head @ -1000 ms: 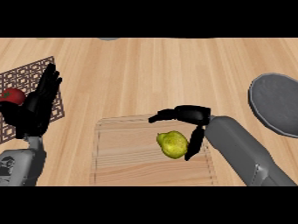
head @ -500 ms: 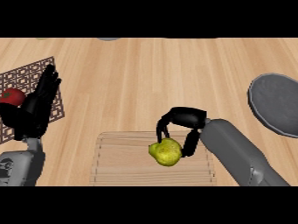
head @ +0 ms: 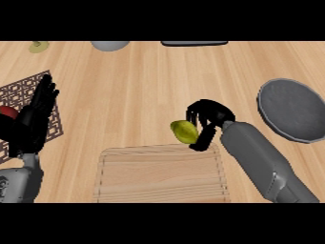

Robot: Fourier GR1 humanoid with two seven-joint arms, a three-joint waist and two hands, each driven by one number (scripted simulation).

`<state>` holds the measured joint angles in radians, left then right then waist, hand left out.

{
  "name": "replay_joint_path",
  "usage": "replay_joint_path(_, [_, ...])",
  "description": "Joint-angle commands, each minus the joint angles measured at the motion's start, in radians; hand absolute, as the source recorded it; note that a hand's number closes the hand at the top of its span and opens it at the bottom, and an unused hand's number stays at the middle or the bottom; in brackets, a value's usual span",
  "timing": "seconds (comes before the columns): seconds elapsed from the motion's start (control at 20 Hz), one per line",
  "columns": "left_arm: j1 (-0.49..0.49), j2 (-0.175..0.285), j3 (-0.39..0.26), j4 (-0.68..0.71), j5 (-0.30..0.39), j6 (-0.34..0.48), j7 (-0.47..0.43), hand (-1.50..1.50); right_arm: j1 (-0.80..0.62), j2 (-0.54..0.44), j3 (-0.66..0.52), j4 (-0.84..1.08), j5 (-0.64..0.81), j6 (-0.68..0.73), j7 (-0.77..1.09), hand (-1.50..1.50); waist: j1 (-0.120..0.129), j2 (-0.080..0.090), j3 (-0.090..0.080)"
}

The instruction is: Pick the pear from the cutting board and place it in the pan

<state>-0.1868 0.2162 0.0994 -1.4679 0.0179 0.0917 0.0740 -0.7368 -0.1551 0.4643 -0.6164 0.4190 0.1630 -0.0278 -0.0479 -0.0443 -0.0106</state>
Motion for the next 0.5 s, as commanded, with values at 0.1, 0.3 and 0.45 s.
replay_joint_path(0.1, [-0.001, -0.004, 0.000, 0.007, 0.006, -0.002, 0.013, 0.00, -0.123, 0.023, -0.017, -0.022, 0.149, -0.359, 0.438, 1.50, -0.016, -0.003, 0.002])
replay_joint_path(0.3, [0.001, 0.006, 0.014, -0.001, 0.007, 0.004, 0.020, 0.00, -0.207, 0.069, 0.018, -0.119, 0.262, -0.493, 0.685, 1.50, -0.019, -0.006, 0.005])
replay_joint_path(0.45, [0.009, 0.000, 0.014, 0.004, 0.005, 0.008, 0.012, 0.00, -0.231, 0.051, 0.033, -0.209, 0.340, -0.526, 0.861, 1.50, -0.026, 0.002, 0.007])
